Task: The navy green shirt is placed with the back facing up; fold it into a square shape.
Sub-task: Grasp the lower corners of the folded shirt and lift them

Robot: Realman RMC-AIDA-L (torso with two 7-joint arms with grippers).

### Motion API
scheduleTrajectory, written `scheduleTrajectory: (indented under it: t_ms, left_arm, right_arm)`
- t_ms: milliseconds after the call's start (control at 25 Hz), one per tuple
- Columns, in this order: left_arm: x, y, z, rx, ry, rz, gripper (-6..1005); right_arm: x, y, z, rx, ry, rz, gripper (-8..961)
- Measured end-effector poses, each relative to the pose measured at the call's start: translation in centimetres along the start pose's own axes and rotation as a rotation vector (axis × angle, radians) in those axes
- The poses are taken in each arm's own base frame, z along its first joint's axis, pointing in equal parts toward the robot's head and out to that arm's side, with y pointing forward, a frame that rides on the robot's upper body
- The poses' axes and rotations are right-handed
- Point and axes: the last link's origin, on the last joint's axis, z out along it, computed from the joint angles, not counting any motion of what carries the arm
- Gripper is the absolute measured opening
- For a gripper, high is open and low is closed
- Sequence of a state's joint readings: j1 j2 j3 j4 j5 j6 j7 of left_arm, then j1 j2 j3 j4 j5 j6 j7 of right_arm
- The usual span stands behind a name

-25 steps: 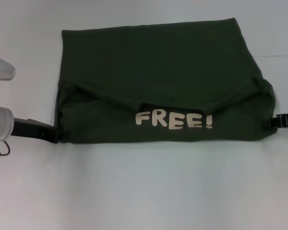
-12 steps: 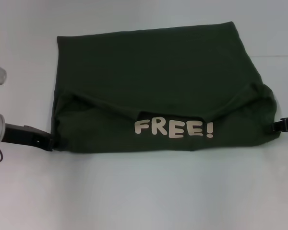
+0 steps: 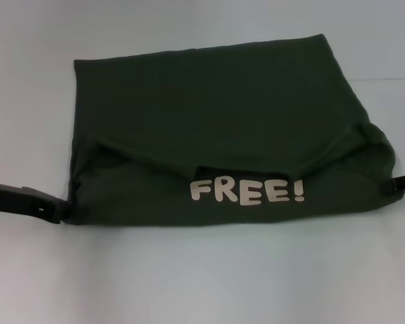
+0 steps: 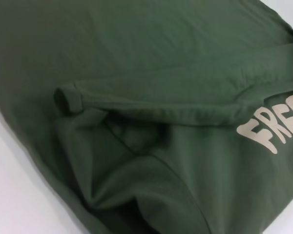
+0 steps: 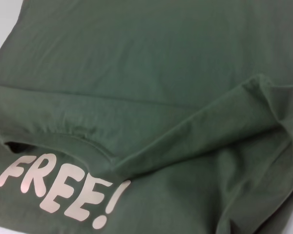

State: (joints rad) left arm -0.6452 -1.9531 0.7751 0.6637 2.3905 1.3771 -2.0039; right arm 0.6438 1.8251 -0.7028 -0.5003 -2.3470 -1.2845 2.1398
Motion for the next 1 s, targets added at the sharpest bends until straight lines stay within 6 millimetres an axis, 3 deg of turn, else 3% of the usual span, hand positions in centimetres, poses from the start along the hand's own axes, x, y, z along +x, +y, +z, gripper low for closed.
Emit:
scheduleTrajectory:
  t_ms: [560, 1000]
  left_arm:
    - [-1.1, 0.9, -2.1, -0.097, -0.069, 0.041, 30]
    - [-1.8, 1.5, -3.6, -0.166, -0.096, 0.072, 31]
  right_arm:
    - [1.8, 0.1, -2.1, -0.082, 0.009, -0.017, 90]
    - [4.9, 0.4, -4.2, -0.197, -0.032, -0.023, 93]
